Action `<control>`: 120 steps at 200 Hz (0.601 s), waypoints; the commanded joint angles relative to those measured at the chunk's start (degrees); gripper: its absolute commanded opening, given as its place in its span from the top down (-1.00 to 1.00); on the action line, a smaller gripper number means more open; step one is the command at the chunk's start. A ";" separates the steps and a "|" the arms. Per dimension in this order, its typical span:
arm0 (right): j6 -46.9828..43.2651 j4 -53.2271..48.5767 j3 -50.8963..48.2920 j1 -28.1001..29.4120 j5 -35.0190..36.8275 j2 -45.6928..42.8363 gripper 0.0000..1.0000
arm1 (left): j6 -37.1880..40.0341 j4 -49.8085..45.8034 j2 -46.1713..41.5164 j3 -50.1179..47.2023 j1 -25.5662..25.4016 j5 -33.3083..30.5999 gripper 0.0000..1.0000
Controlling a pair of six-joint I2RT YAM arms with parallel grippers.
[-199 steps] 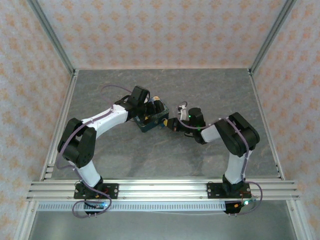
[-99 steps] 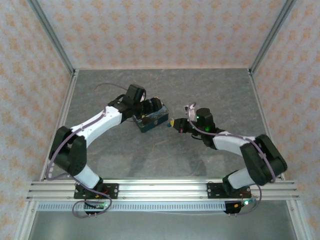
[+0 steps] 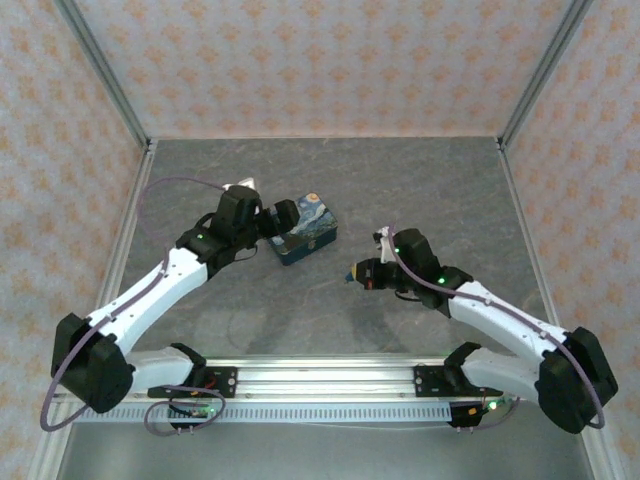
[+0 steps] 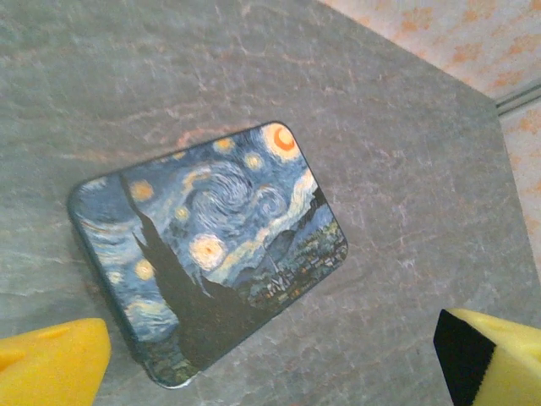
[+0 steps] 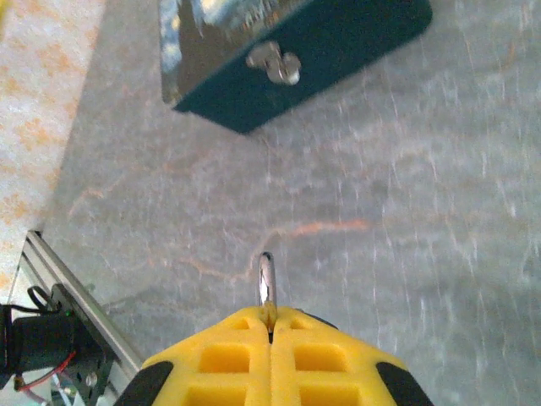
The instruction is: Unlock a padlock with a key
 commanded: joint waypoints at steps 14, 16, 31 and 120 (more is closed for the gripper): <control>5.40 -11.18 0.01 3.22 4.10 -2.82 1.00 | 5.67 3.25 -4.78 -3.50 0.18 -6.05 -1.00; 5.59 -11.47 -0.04 3.48 4.32 -2.96 1.00 | 5.82 3.45 -5.06 -3.66 0.18 -6.19 -1.00; 7.68 -13.02 -0.89 4.80 5.71 -3.87 1.00 | 6.84 5.06 -7.04 -5.37 0.18 -6.95 -1.00; 9.10 -12.92 -2.25 6.44 5.77 3.44 1.00 | 11.55 7.88 -11.30 -8.49 0.31 -12.11 -1.00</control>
